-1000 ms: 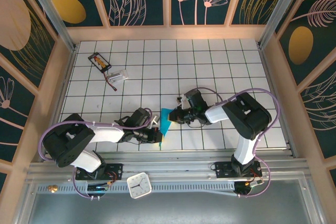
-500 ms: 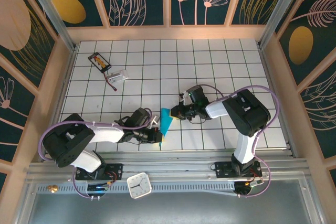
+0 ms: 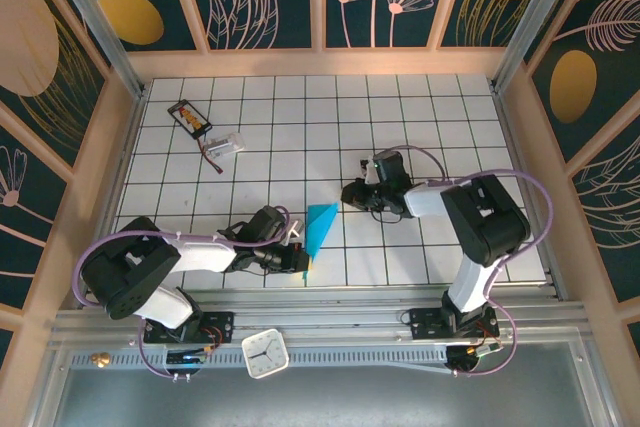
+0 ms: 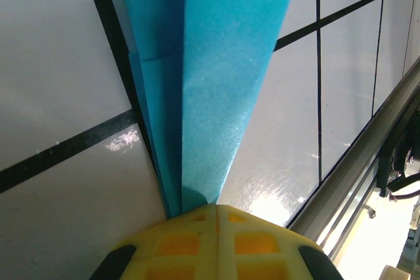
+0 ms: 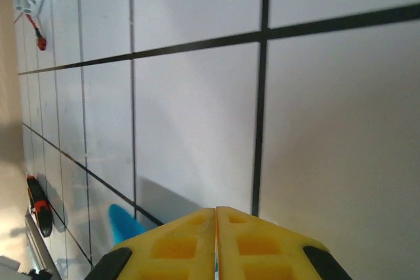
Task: Fold a paper plane with a square sheet of paper (pick it up from the middle)
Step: Perform the fifth fold on the wing at the bottom-center of the table.
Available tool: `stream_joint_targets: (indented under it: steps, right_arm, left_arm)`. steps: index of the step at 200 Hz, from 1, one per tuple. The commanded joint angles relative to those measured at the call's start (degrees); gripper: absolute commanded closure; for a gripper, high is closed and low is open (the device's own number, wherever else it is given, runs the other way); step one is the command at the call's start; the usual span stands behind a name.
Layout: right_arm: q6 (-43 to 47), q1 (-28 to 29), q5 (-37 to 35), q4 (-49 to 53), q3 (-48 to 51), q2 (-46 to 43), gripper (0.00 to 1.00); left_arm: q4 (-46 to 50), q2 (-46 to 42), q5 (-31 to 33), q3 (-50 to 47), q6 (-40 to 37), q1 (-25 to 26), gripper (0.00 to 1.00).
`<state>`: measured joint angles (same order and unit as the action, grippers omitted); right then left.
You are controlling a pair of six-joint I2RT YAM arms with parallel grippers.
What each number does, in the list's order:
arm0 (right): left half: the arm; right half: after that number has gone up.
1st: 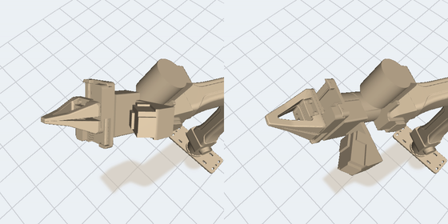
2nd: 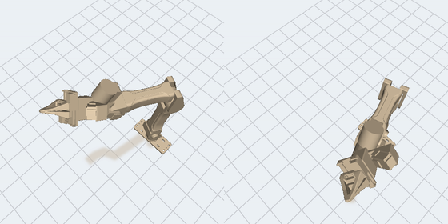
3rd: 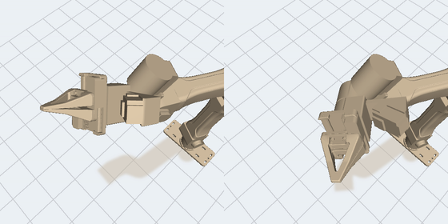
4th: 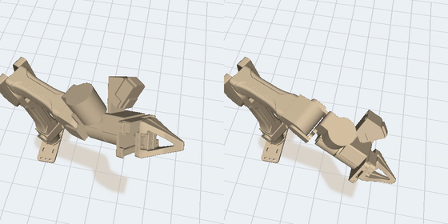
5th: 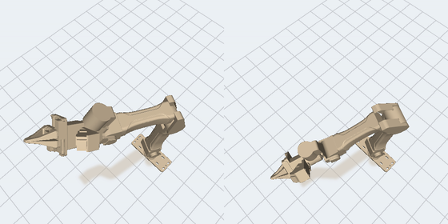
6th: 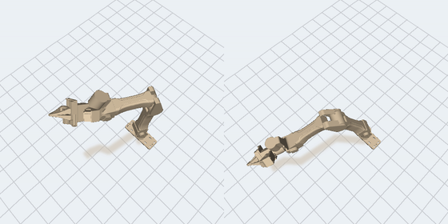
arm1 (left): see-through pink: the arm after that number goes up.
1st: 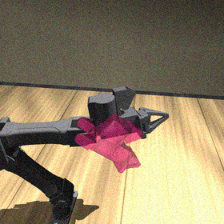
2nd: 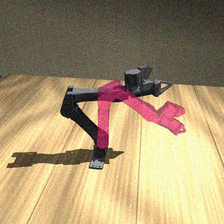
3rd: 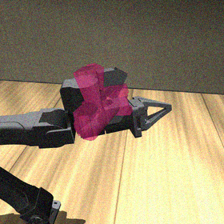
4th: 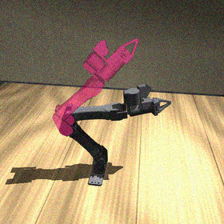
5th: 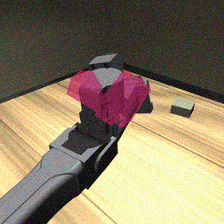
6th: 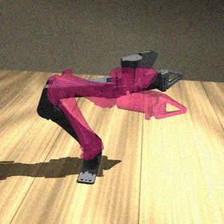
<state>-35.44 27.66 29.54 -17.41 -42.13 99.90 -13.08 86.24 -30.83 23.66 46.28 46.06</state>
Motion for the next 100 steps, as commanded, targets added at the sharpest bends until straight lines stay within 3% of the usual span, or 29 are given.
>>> stream_joint_targets:
  steps: [1, 47, 75, 100]
  right_arm:
    - [2.8, 4.57, -2.61, 0.72, 1.36, -4.57, 0.89]
    - [-0.07, 12.75, -6.35, -3.82, 3.59, -6.17, 0.88]
    - [0.54, 13.55, -9.92, -3.35, 4.8, -8.73, 0.86]
    - [3.53, 13.11, -17.57, 1.37, 5.18, -14.03, 0.83]
  left_arm:
    - [12.03, 3.41, 5.52, -3.83, 0.38, 0.78, 1.0]
    - [12.21, 3.58, 5.87, -3.27, 0.26, 0.72, 1.0]
    - [12.38, 3.62, 5.96, -3.0, 0.09, 0.77, 1.0]
    - [12.83, 3.42, 6.35, -2.66, -0.11, 0.78, 1.0]
